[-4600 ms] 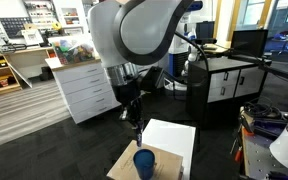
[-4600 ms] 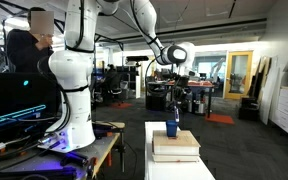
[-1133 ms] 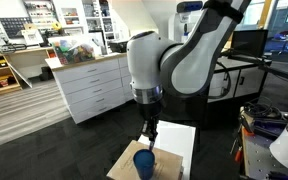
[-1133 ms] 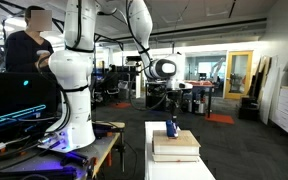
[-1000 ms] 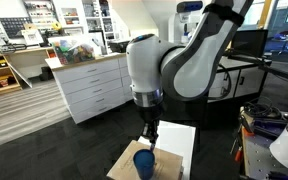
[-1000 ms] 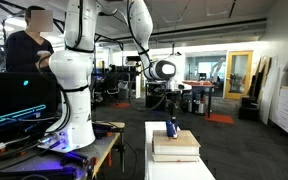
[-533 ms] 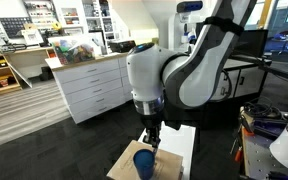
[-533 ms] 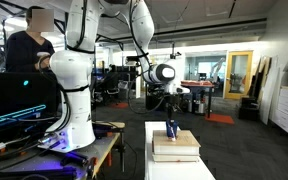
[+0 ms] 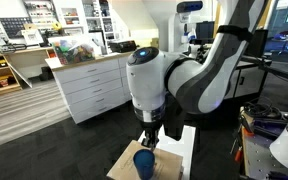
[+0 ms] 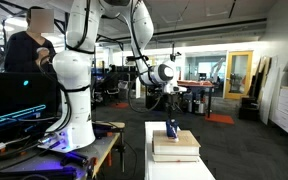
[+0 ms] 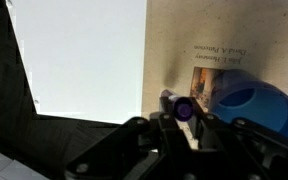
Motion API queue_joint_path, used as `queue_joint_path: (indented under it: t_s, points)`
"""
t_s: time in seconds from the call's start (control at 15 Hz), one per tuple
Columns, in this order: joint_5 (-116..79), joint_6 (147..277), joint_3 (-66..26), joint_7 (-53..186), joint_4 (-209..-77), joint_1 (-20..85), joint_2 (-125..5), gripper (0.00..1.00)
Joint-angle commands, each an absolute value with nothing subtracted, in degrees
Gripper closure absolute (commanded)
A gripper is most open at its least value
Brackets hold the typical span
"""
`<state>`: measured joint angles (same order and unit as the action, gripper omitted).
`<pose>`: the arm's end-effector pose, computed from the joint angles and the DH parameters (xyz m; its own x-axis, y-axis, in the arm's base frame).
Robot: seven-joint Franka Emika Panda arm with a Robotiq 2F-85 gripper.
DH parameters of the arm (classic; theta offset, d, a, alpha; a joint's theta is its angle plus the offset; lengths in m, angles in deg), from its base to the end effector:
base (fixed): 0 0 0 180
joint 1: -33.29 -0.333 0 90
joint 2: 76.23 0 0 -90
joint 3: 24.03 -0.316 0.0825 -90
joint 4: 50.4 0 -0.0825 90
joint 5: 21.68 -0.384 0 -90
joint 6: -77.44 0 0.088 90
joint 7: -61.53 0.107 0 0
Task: Take the marker out of the cup and put it on the book
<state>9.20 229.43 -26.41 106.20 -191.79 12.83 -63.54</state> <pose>0.4297 0.1971 0.2022 0.9898 0.1099 0.0905 0.0883 -0.9726 0.2151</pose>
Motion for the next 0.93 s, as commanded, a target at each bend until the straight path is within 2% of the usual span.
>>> queue_joint_path:
  t_s: [0.0, 0.87]
  points:
    - [15.65, 229.46, -25.63, 114.70, -191.96, 11.15, -65.98, 0.94]
    - [28.90, 231.45, -24.03, 131.57, -193.34, 11.97, -70.00, 0.92]
